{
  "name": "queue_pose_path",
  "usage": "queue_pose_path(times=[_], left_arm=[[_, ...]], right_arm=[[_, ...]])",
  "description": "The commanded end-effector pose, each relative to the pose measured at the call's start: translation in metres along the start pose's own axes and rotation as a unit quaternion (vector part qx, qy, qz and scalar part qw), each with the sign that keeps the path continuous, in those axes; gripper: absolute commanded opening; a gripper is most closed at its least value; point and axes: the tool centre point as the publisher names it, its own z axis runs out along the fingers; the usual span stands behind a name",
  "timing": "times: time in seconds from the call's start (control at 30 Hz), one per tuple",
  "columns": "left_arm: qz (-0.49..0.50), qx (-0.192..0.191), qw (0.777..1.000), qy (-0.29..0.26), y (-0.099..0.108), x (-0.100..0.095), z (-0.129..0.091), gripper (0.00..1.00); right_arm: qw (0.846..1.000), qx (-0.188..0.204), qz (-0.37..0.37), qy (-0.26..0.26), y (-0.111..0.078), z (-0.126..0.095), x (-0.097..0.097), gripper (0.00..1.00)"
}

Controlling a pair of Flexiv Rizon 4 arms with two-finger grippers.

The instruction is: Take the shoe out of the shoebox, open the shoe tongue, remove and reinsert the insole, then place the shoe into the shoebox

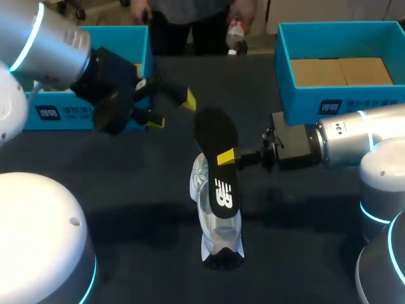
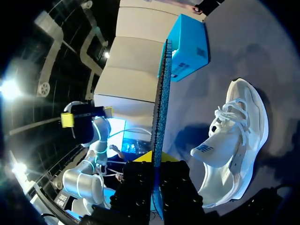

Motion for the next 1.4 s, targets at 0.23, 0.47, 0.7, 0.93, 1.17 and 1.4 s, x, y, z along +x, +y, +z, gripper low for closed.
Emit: queue_pose_path(times=[0.23,0.47,0.7,0.93,1.17,1.4], left_arm=[[0.010,0.124,0.972,0.202,0.060,-0.051,0.034,1.00],[-0.007,0.151,0.957,0.249,0.064,-0.056,0.044,1.00],[-0.023,0.163,0.943,0.291,0.061,-0.056,0.056,1.00],[-0.011,0.128,0.947,0.296,0.052,-0.066,0.057,1.00],[-0.029,0.120,0.954,0.273,0.043,-0.053,0.056,1.00],[-0.103,0.107,0.959,0.241,0.042,-0.027,0.053,1.00]], right_arm=[[1.000,-0.001,0.000,-0.002,0.000,0.003,0.000,0.00],[1.000,-0.001,0.000,-0.002,0.000,0.003,0.000,0.00],[1.000,-0.001,0.000,-0.002,0.000,0.003,0.000,0.00],[1.000,-0.001,0.000,-0.002,0.000,0.003,0.000,0.00],[1.000,-0.001,0.000,-0.002,0.000,0.003,0.000,0.00],[1.000,-0.001,0.000,-0.002,0.000,0.003,0.000,0.00]])
